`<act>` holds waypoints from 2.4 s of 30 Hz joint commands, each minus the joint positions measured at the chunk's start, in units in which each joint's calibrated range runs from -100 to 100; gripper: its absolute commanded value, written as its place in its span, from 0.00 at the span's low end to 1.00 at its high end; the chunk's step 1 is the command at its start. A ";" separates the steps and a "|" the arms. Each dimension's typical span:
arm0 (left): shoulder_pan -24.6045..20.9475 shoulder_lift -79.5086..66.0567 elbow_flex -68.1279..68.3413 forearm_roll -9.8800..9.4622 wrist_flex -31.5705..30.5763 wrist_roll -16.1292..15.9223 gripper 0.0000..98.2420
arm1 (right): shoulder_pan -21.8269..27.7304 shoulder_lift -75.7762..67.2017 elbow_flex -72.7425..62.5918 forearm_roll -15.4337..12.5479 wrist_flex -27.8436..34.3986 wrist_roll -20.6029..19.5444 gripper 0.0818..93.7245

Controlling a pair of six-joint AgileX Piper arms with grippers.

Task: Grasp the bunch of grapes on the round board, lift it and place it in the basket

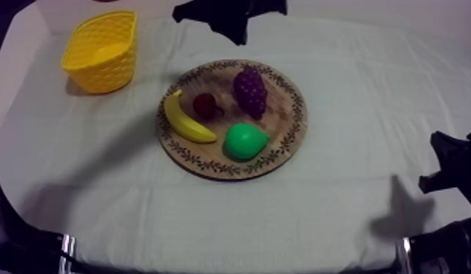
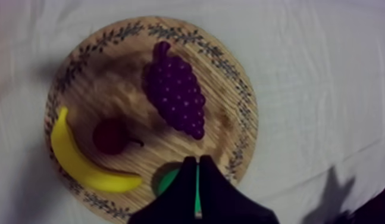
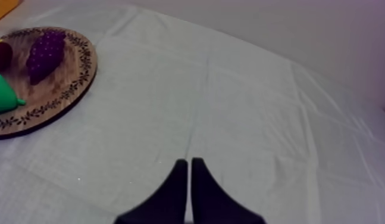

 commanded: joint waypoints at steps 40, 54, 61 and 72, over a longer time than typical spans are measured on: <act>-1.83 0.27 0.50 2.01 -1.81 1.92 0.98 | -0.01 0.00 -0.01 -0.02 -0.05 0.02 0.00; -2.24 9.48 0.07 3.58 -5.45 -0.83 0.98 | -0.01 0.00 -0.01 -0.02 -0.05 0.02 0.00; -2.29 14.22 -2.10 4.66 -6.70 -2.00 0.98 | -0.01 0.00 -0.01 -0.02 -0.05 0.02 0.00; -3.02 20.34 -5.03 6.17 -8.43 -3.59 0.98 | -0.01 0.00 -0.01 -0.02 -0.05 0.02 0.00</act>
